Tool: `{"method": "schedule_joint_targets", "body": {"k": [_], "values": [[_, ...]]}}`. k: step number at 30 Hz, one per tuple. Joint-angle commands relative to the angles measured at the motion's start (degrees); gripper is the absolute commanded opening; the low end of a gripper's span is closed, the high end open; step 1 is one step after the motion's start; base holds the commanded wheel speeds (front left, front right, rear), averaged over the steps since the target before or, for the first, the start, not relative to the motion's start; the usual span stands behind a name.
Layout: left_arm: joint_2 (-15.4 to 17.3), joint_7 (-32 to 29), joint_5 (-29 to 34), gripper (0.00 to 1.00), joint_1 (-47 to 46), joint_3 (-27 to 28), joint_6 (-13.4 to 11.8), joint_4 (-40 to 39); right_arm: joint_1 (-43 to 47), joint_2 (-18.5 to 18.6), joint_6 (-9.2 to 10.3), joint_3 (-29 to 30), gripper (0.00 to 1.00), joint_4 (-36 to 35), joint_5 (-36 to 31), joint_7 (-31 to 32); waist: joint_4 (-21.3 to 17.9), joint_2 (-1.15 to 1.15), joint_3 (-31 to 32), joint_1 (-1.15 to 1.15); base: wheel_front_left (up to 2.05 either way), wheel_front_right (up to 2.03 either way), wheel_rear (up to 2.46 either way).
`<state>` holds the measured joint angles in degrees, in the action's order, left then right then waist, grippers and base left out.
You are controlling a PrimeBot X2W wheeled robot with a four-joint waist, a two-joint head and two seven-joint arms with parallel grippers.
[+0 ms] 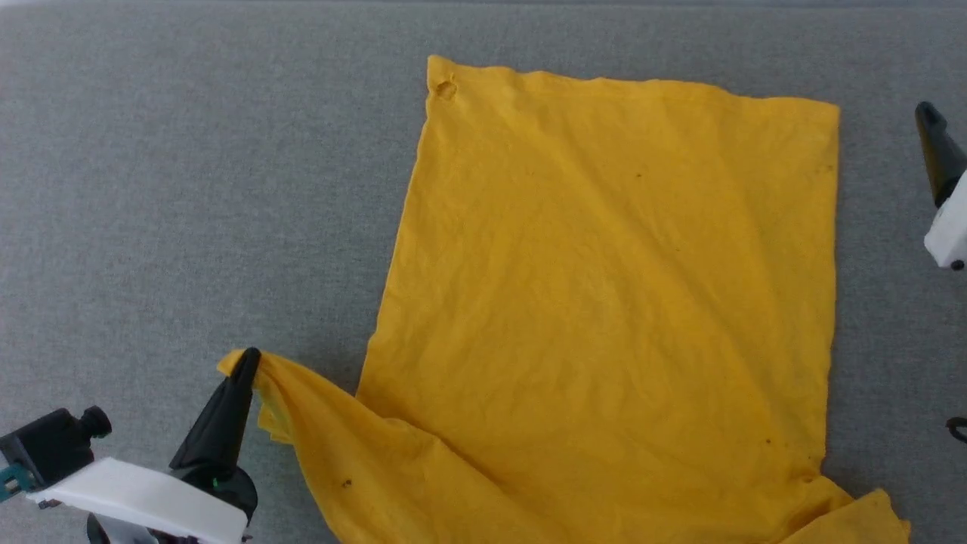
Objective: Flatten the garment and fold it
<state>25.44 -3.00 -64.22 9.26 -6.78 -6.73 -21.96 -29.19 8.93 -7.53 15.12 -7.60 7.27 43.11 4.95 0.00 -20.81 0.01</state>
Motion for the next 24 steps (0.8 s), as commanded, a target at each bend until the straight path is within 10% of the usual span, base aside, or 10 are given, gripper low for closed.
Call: {"method": "schedule_joint_targets", "body": {"k": [1, 18, 20, 24], "values": [[0.02, 0.1, 0.51, 0.0, -1.05, -0.08, 0.51, 0.09, -0.67, 0.1, 0.04, 0.13, 1.0, 0.54, -0.44, 0.04, 2.11, 0.0, -3.57, -0.01, 0.0, 0.0, 0.0], [0.64, -0.8, 1.6, 0.0, -8.0, -2.06, 3.22, 2.08, -8.73, -1.99, 0.04, 3.03, 0.96, 15.86, -6.68, -2.05, 4.29, 0.0, -11.18, -0.01, 0.0, 0.0, 0.0], [0.76, -0.85, 1.65, 0.0, -8.18, -2.04, 3.24, 2.09, -9.11, -2.59, 0.04, 3.8, 0.0, 16.87, -7.14, -1.66, 4.43, 0.0, -11.32, -0.01, 0.0, 0.0, 0.0], [0.94, -0.76, 1.82, 0.0, -8.2, -1.81, 2.99, 2.21, -9.58, -3.25, 0.04, 4.14, 0.0, 17.59, -7.54, -2.16, 4.14, 0.0, -10.5, -0.01, 0.0, 0.0, 0.0]]}}
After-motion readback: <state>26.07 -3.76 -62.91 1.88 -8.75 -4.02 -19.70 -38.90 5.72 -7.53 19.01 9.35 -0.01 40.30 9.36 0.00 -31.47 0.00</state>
